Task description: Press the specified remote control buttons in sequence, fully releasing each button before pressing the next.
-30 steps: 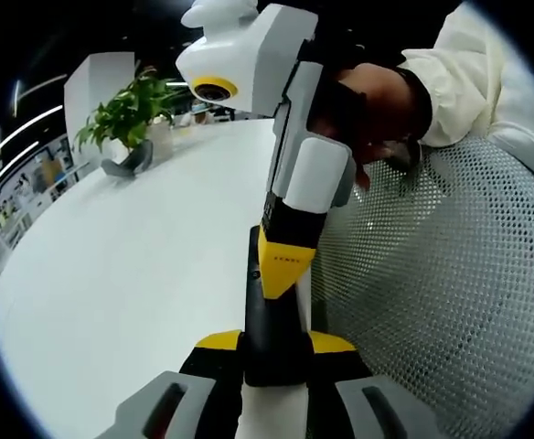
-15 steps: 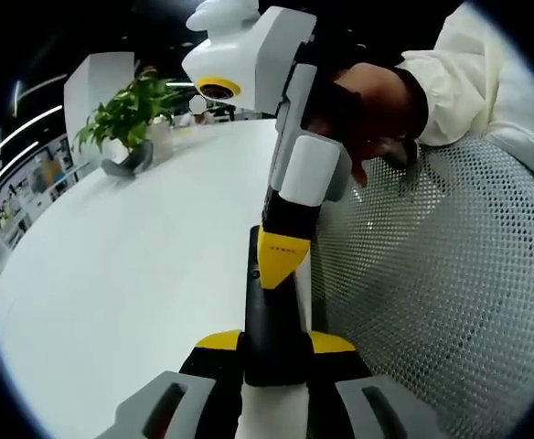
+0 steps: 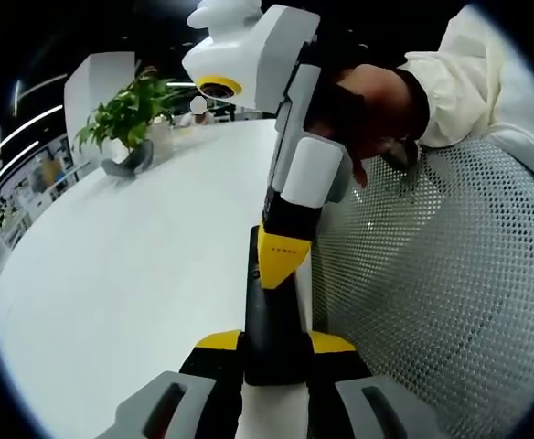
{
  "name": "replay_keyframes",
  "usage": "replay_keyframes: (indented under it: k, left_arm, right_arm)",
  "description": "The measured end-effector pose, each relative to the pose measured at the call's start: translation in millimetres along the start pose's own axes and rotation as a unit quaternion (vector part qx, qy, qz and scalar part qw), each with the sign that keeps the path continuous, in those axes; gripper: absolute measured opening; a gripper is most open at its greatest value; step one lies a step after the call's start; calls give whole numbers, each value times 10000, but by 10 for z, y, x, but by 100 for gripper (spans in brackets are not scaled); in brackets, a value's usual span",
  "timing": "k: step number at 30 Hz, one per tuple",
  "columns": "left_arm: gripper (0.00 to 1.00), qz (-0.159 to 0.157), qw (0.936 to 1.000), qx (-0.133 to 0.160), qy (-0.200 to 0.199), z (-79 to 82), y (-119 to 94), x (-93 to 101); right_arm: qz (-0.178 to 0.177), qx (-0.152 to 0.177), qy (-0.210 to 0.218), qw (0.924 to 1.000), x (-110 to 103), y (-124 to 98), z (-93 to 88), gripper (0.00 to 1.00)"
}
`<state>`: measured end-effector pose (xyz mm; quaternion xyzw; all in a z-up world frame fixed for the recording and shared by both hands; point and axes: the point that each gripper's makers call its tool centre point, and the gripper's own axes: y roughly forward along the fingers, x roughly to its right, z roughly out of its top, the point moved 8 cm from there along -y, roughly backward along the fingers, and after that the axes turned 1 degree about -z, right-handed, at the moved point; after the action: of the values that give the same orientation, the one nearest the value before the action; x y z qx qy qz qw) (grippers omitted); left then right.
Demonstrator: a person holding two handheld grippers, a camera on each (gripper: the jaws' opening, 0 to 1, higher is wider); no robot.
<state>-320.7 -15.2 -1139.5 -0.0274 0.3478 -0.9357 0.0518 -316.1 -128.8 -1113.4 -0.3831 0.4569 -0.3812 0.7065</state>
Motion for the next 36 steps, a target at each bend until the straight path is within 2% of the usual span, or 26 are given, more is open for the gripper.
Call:
replay_keyframes:
  k: [4,6,7,9,15,20,23,29,36]
  left_arm:
    - [25,-11,10000,5,6,-1,0,-3]
    - [25,-23,10000,5,11,2,1,-6]
    - [25,-23,10000,8,12,4,1,-7]
    - [25,-17,10000,9,9,3,5,-9]
    - [25,-22,10000,-5,22,3,-1,-14]
    - [25,-23,10000,-6,17,-3,0,-21]
    - [25,-23,10000,3,12,-3,-1,-20]
    - [25,18,10000,15,-23,3,4,-15]
    - [25,96,9999,-61,-81,24,15,2]
  right_arm:
    - [8,-10,-40,10000,4,2,7,0]
    - [327,31,98,9994,-44,-4,15,0]
    - [379,73,81,9992,-53,-13,25,0]
    - [372,138,21,9992,-62,-13,30,0]
    - [279,-55,-63,9996,-49,53,19,0]
    - [294,-15,-58,9995,-49,47,21,0]
    - [214,-18,-247,9995,-71,53,22,0]
    - [145,33,-351,9993,-64,60,18,0]
    - [414,45,37,9991,-5,41,15,0]
